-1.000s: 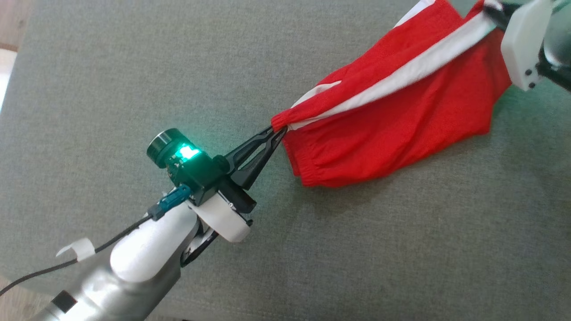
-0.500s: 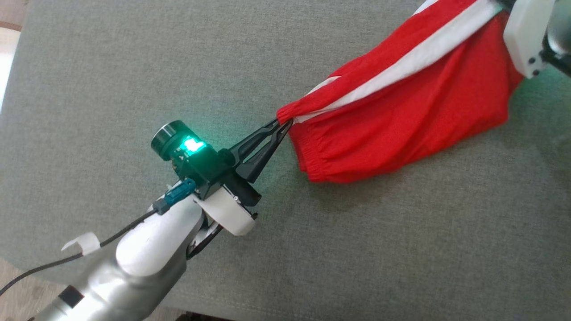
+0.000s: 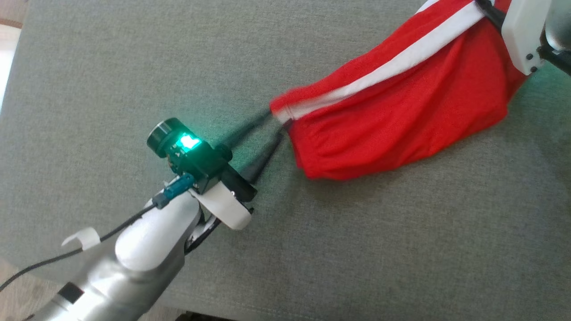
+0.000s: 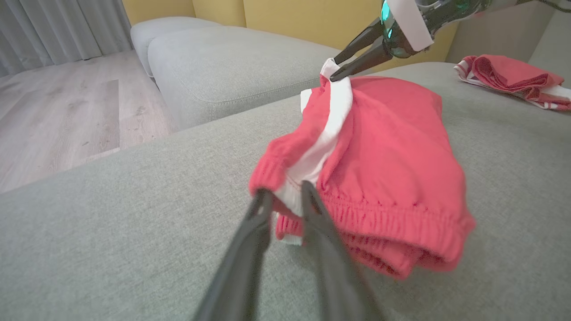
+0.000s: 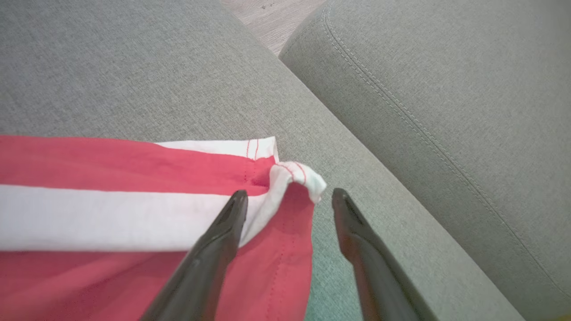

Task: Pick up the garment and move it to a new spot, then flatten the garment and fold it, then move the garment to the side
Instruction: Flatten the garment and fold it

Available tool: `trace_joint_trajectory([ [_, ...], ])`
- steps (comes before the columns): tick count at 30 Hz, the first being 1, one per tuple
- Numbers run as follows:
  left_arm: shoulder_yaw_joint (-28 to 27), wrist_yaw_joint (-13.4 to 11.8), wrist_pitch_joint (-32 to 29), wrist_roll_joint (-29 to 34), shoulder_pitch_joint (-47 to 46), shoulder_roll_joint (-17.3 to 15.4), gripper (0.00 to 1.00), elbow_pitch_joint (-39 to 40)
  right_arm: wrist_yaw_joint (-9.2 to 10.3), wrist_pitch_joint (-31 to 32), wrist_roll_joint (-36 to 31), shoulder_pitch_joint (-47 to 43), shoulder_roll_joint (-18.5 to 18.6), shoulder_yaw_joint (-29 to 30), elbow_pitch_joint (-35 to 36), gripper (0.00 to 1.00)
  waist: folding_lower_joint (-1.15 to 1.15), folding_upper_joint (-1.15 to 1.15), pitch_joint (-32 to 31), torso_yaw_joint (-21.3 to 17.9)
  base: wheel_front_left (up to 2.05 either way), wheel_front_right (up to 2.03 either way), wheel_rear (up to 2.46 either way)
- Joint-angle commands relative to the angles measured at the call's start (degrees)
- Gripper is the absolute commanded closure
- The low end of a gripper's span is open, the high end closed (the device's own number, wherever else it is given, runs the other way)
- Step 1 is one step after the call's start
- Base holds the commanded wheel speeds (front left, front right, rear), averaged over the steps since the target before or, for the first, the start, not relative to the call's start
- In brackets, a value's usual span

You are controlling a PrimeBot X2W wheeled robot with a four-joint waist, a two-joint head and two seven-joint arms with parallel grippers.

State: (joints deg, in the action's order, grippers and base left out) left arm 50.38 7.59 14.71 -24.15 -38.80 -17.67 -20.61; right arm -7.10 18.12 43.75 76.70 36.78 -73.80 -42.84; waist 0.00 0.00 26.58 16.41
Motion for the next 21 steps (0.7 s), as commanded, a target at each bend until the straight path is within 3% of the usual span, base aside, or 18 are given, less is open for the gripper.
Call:
trace_joint_trajectory([
  [1, -2.12, -0.11, 0.29, 0.31, -2.59, -1.62, 0.0, 0.89, -0.39, 0.08, -0.25, -1.04, 0.54, 0.45, 0.5, 0.0, 0.0, 0.0, -0.26, -0.27, 0.0, 0.0, 0.0],
  [12, -6.27, -0.23, 0.29, 0.96, -0.64, -3.68, 0.0, -0.77, -0.39, -4.18, 1.49, -4.98, -0.49, 0.45, -1.28, 0.0, 0.0, 0.0, -6.57, -4.72, 0.0, 0.0, 0.0],
  [21, -12.59, -2.02, 0.29, -0.04, 4.05, -5.56, 0.0, 0.68, -0.39, -17.14, 10.76, -9.2, -3.61, 3.95, -5.65, 0.0, 0.0, 0.0, -13.78, -9.32, 0.0, 0.0, 0.0],
])
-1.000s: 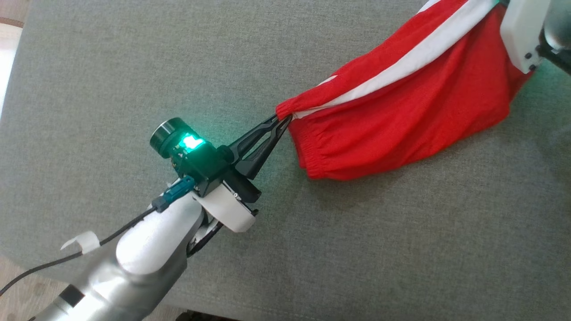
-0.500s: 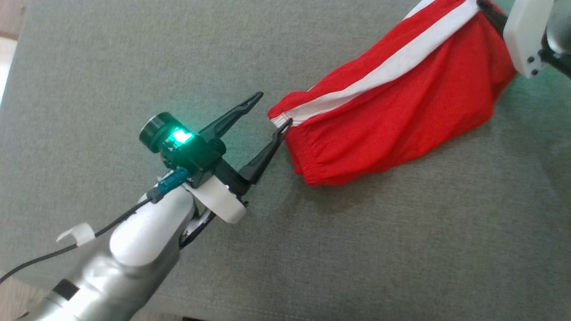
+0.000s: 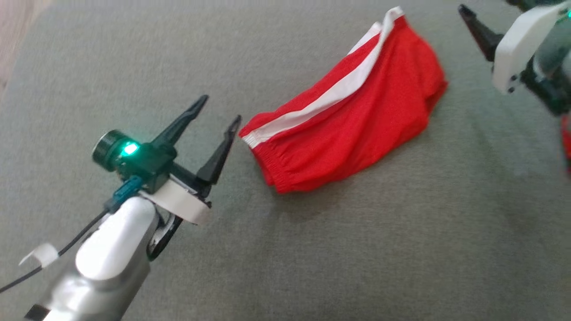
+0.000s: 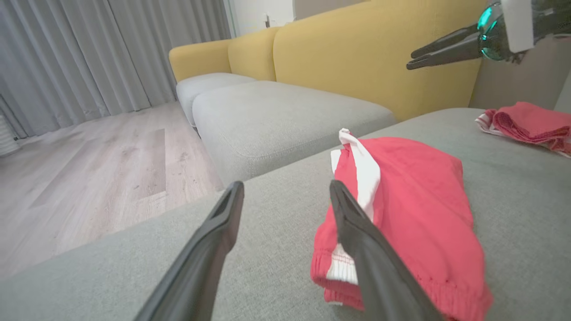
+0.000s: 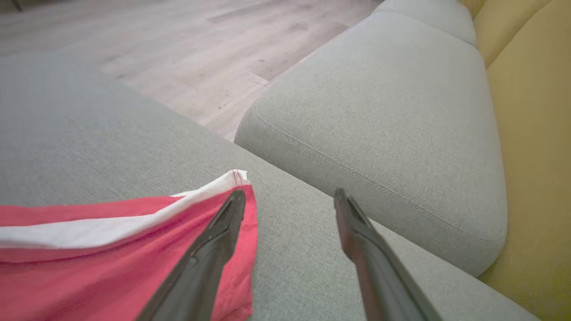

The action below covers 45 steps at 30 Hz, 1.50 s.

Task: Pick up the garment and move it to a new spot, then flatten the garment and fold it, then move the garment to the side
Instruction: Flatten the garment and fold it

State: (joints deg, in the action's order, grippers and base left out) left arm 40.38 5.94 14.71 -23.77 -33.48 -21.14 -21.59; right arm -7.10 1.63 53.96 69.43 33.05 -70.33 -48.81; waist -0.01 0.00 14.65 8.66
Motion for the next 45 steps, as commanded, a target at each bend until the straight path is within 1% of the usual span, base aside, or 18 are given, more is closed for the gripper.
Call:
trace_joint_trajectory([
  [1, -3.25, -0.63, 0.29, -0.58, -0.76, -2.1, 0.0, 1.97, -0.39, -2.17, 1.41, -2.51, -0.17, 1.15, 0.03, 0.0, 0.01, 0.0, -2.52, -1.91, 0.0, 0.0, 0.0],
  [5, -6.34, -2.19, 0.29, -1.62, 1.41, -1.53, 0.0, 3.4, -0.39, -8.18, 3.13, -4.59, -1.44, 3.47, -1.78, 0.0, 0.01, 0.0, -4.79, -3.08, 0.0, 0.0, 0.0],
  [8, -8.65, -4.35, 0.29, -1.05, 3.47, -0.99, 0.0, 4.73, -0.39, -13.47, 4.1, -6.16, -3.93, 6.76, -4.28, 0.0, 0.01, 0.0, -6.3, -4.07, 0.0, 0.0, 0.0],
  [9, -8.65, -4.35, 0.29, -1.05, 3.47, -0.99, 0.0, 4.73, -0.39, -13.47, 4.1, -6.16, -3.93, 6.76, -4.28, 0.0, 0.01, 0.0, -6.3, -4.07, 0.0, 0.0, 0.0],
  [12, -10.89, -5.96, 0.29, -1.27, 6.4, 0.49, 0.0, 5.73, -0.39, -15.96, 3.9, -8.34, -6.91, 9.96, -5.7, 0.0, 0.01, 0.0, -7.66, -4.96, 0.0, 0.0, 0.0],
  [15, -12.8, -7.29, 0.29, -0.52, 9.1, 1.86, 0.0, 6.59, -0.39, -16.55, 2.62, -11.37, -9.53, 14.1, -6.2, 0.0, 0.01, 0.0, -8.88, -5.6, 0.0, 0.0, 0.0],
  [19, -14.86, -8.57, 0.29, 0.94, 12.83, 3.67, 0.0, 7.18, -0.39, -16.6, -3.14, -17.03, -12.38, 20.68, -4.25, 0.0, 0.01, 0.0, -10.24, -6.43, 0.0, 0.0, 0.0],
  [21, -15.99, -8.79, 0.29, 1.44, 14.75, 4.78, 0.0, 7.42, -0.39, -16.61, -6.23, -20.43, -13.2, 25.45, -2.82, 0.0, 0.01, 0.0, -10.87, -6.62, 0.0, 0.0, 0.0],
  [24, -18.01, -8.85, 0.29, 2.36, 17.52, 6.44, 0.0, 8.03, -0.39, -16.62, -11.03, -26.36, -14.72, 33.52, 0.21, 0.0, 0.01, 0.0, -11.63, -6.69, 0.0, 0.0, 0.0],
  [28, -21.42, -8.44, 0.29, 3.72, 21.09, 8.89, 0.0, 9.37, -0.39, -16.62, -19.57, -34.87, -17.24, 42.81, 6.07, 0.0, 0.01, 0.0, -12.27, -6.57, 0.0, 0.0, 0.0],
  [31, -23.68, -7.48, 0.29, 5.36, 23.55, 10.67, 0.0, 10.41, -0.39, -16.62, -25.38, -41.13, -20.19, 49.04, 10.34, 0.0, 0.01, 0.0, -12.53, -6.4, 0.0, 0.0, 0.0],
  [33, -24.12, -7.03, 0.29, 7.91, 24.79, 11.43, 0.0, 10.69, -0.39, -16.62, -28.49, -44.77, -22.22, 52.71, 12.6, 0.0, 0.01, 0.0, -12.79, -5.98, 0.0, 0.0, 0.0],
  [38, -25.57, -5.51, 0.29, 11.56, 27.44, 14.14, 0.0, 11.32, -0.39, -16.62, -34.06, -51.31, -26.48, 58.22, 16.69, 0.0, 0.01, 0.0, -12.92, -5.28, 0.0, 0.0, 0.0],
  [45, -28.67, -3.0, 0.29, 13.01, 29.39, 16.58, 0.0, 10.9, -0.39, -16.63, -37.95, -55.09, -29.08, 61.76, 19.19, 0.0, 0.01, 0.0, -13.0, -4.71, 0.0, 0.0, 0.0],
])
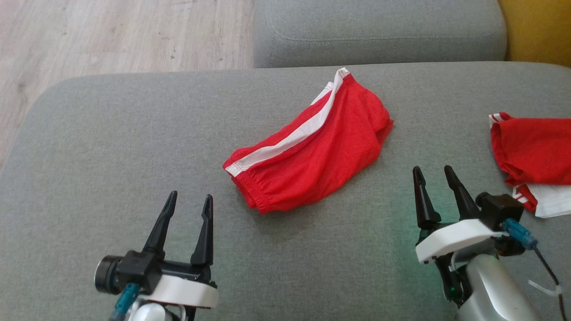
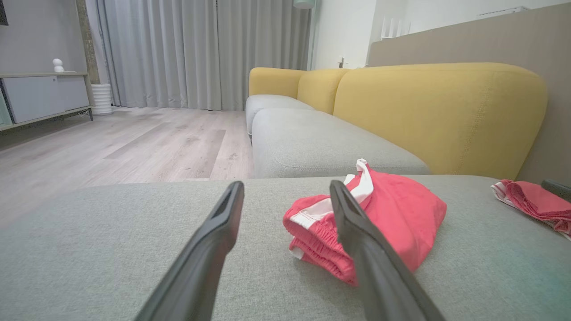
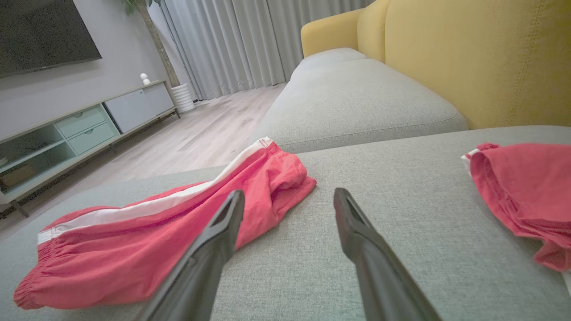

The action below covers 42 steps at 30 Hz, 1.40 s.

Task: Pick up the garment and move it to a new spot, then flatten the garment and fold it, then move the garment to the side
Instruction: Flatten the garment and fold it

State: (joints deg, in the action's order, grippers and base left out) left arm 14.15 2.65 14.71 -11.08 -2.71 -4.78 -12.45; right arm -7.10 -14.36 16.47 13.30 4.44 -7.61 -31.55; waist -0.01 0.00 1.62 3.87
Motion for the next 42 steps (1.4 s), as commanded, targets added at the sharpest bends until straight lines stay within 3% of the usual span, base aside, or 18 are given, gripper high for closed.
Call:
trace_joint_trajectory([
  [1, -2.87, 0.59, 0.29, 0.15, -1.28, 0.48, 0.0, 1.58, -0.39, -0.63, -0.88, 0.85, -0.62, -0.9, 1.82, 0.0, 0.01, 0.0, 0.01, 0.18, 0.0, 0.0, 0.0],
  [14, -3.85, 3.61, 0.29, -0.97, -2.1, 1.69, 0.0, -1.89, -0.39, 0.01, -1.61, 2.41, -1.22, 0.46, 0.99, 0.0, 0.01, 0.0, 1.82, 1.51, 0.0, 0.0, 0.0],
  [22, -2.4, 4.12, 0.29, -1.44, -5.05, 1.87, 0.0, -2.42, -0.39, 8.19, 10.13, 9.6, -0.67, 2.01, -2.95, 0.0, 0.01, 0.0, 6.5, 5.21, 0.0, 0.0, 0.0],
  [30, 0.37, 3.73, 0.29, -4.38, -7.22, 1.89, 0.0, -3.3, -0.39, 17.21, 24.39, 16.66, -0.32, 7.1, -8.36, 0.0, 0.01, 0.0, 11.04, 9.36, 0.0, 0.0, 0.0],
  [42, 2.86, 3.42, 0.29, -5.75, -9.16, 1.9, 0.0, -5.47, -0.39, 25.94, 32.97, 22.73, 1.59, 10.38, -16.22, 0.0, 0.01, 0.0, 13.51, 13.01, 0.0, 0.0, 0.0],
])
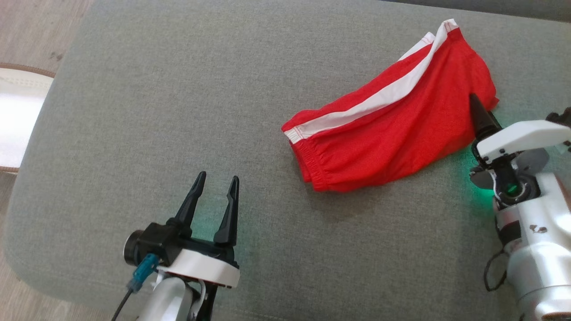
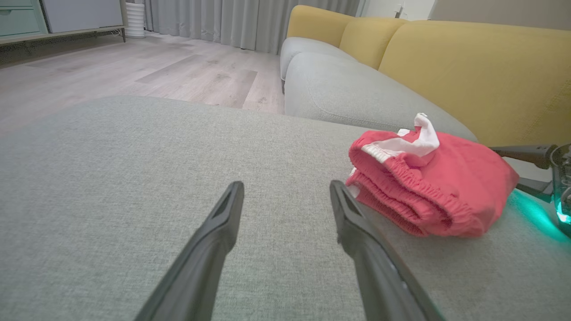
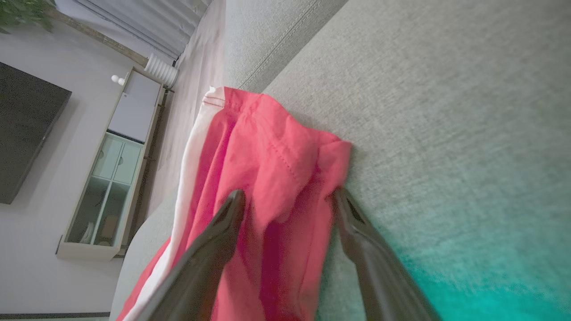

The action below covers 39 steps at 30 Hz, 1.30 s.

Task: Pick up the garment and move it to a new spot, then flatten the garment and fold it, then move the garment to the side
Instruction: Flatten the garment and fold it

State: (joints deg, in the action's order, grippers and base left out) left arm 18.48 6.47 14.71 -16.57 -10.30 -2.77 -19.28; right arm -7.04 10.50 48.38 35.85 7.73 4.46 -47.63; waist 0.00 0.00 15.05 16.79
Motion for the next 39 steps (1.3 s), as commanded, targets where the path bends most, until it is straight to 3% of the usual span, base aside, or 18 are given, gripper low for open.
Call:
trace_joint_trajectory([
  [1, -1.42, -0.38, 0.29, -0.2, -1.63, -0.11, 0.0, 1.28, -0.45, 1.75, 1.4, 0.38, -1.61, -1.83, -0.49, 0.0, 0.0, 0.0, 0.13, 0.17, 0.0, 0.0, 0.0],
  [12, -0.54, -0.77, 0.29, -0.98, -1.96, -0.11, 0.0, 1.48, -0.45, 3.49, 1.2, 2.59, -0.25, -2.69, -4.21, 0.0, 0.0, 0.0, 0.13, 0.43, 0.0, 0.0, 0.0],
  [27, -0.13, -0.85, 0.29, -1.89, -0.28, -0.11, 0.0, 0.8, -0.45, -1.92, -8.42, 6.58, 0.55, -0.6, -18.36, 0.0, 0.0, 0.0, -4.23, -2.25, 0.0, 0.0, 0.0],
  [39, 0.49, -0.89, 0.29, -2.61, -0.51, -0.1, 0.0, 1.08, -0.45, 2.49, -9.67, 12.07, -0.09, -0.74, -21.48, 0.0, 0.0, 0.0, -2.09, 0.25, 0.0, 0.0, 0.0],
])
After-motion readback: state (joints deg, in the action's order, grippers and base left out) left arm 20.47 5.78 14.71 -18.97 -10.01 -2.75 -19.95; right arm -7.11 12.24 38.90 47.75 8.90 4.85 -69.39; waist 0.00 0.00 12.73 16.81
